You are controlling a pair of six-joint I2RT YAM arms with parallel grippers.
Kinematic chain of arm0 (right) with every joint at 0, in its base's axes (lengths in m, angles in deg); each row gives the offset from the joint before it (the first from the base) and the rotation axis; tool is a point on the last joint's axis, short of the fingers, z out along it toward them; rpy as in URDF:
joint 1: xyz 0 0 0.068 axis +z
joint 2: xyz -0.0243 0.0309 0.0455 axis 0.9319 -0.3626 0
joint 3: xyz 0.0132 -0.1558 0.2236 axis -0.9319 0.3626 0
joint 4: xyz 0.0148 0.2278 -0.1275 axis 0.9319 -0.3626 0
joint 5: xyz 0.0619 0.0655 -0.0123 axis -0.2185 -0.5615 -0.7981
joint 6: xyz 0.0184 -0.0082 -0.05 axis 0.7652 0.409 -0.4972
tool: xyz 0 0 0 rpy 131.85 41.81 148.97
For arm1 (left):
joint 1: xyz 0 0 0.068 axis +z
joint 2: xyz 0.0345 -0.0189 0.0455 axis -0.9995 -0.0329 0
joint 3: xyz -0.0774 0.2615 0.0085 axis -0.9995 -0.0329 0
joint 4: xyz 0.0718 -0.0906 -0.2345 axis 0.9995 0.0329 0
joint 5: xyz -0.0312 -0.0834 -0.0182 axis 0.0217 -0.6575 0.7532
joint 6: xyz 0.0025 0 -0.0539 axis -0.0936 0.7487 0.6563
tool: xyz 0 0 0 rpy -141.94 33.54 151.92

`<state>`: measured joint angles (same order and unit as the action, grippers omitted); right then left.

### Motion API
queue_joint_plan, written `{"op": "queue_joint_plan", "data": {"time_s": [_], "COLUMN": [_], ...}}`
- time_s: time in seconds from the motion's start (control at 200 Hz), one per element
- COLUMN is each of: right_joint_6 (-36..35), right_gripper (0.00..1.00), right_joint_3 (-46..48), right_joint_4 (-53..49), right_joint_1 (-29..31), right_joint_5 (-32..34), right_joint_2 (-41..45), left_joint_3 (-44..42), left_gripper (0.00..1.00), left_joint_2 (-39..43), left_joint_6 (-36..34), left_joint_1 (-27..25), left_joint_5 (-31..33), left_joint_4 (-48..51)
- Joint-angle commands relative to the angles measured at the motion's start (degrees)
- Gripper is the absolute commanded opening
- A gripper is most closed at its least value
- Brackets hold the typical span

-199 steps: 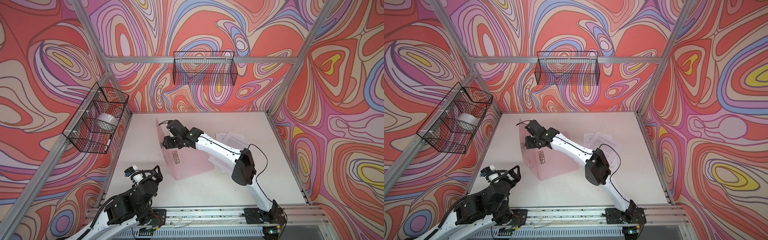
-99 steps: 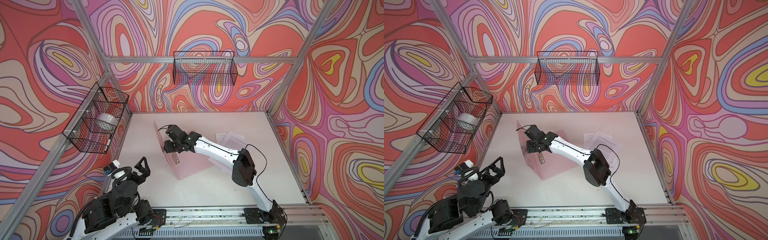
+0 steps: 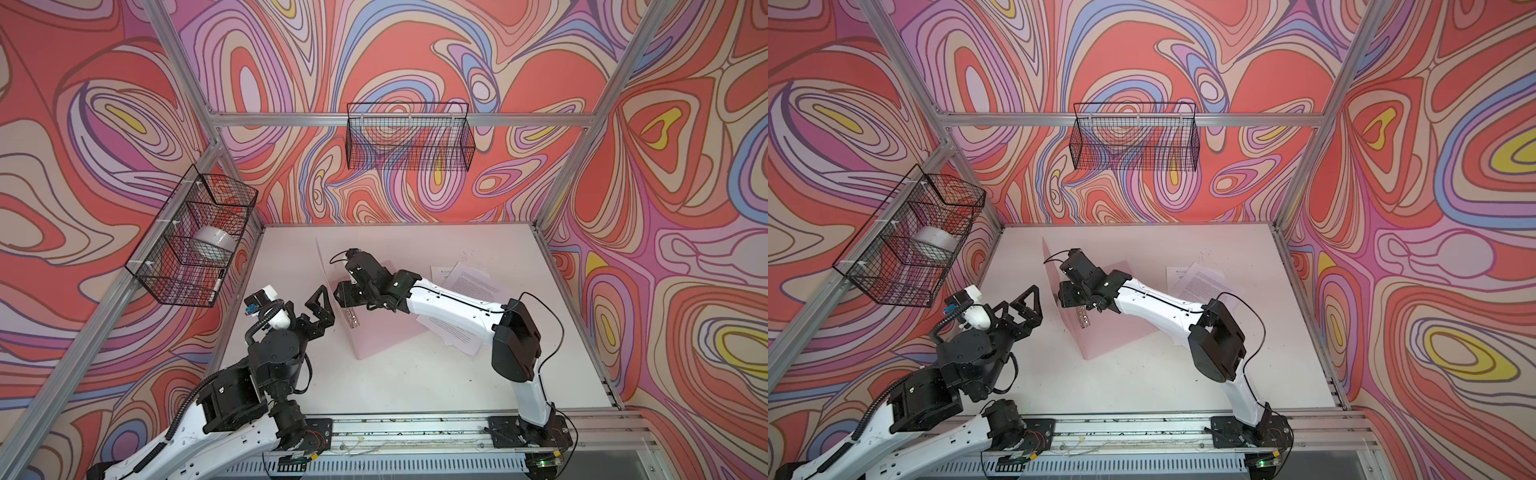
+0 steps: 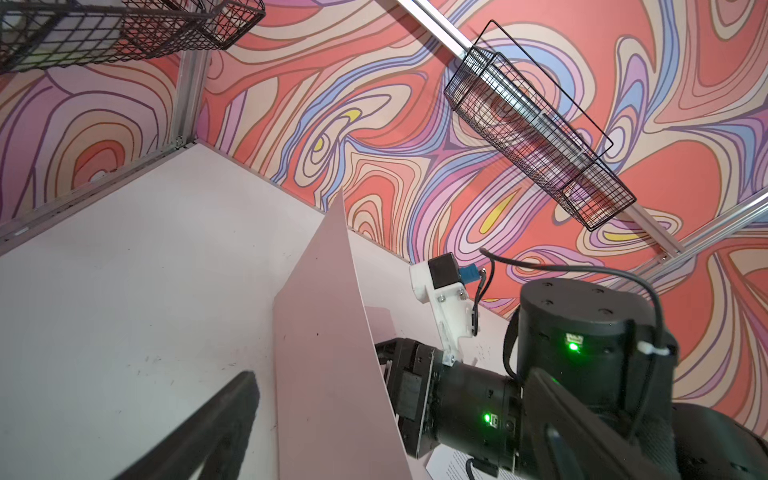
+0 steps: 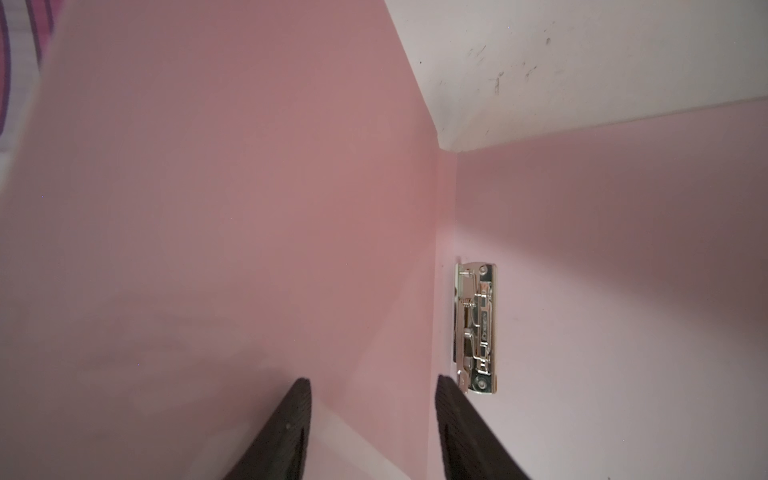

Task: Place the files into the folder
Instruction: 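Hold the cover upright with the right gripper while the left gripper reaches toward it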

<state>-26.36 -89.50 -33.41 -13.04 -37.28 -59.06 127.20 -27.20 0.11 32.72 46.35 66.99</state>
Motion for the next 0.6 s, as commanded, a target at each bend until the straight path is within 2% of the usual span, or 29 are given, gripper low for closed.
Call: {"op": "queue_joint_plan", "data": {"time_s": [0.0, 0.15, 0.235, 0.265, 0.371, 0.451, 0.506, 0.596], "right_joint_6": [1.7, 3.7, 3.9, 3.9, 3.7, 3.2, 3.1, 2.7], "right_gripper": [0.51, 0.50, 0.50, 0.49, 0.49, 0.49, 0.49, 0.49], "right_joint_3": [4.5, 9.9, 10.5, 10.9, 11.4, 11.2, 11.1, 10.6], "right_joint_4": [8.6, 14.4, 14.5, 14.6, 14.6, 14.1, 13.7, 12.7], "right_joint_1": [0.3, 0.3, 0.4, 0.4, 0.4, 0.4, 0.4, 0.4], "right_joint_5": [-3.3, -7.9, -8.5, -8.5, -8.0, -7.7, -7.2, -6.3], "right_joint_2": [4.1, 6.2, 6.1, 6.2, 6.5, 6.5, 6.5, 6.3], "left_joint_3": [0.4, -0.9, -0.2, 0.7, 3.5, 2.6, 1.6, 1.7], "left_gripper": [1.00, 1.00, 1.00, 0.99, 0.97, 0.96, 0.96, 0.97], "left_joint_2": [-0.3, 0.0, -1.1, -2.2, -7.5, -10.9, -12.3, -14.5], "left_joint_6": [-0.5, 1.4, 3.4, 5.0, 7.5, 7.8, 7.7, 6.2], "left_joint_1": [0.5, 1.8, 5.6, 8.3, 22.2, 31.2, 33.8, 34.6], "left_joint_5": [0.9, 1.9, -0.8, -3.2, -20.8, -33.1, -37.3, -39.6], "left_joint_4": [-1.9, -0.4, 2.2, 4.1, 8.2, 5.6, 3.0, 0.3]}}
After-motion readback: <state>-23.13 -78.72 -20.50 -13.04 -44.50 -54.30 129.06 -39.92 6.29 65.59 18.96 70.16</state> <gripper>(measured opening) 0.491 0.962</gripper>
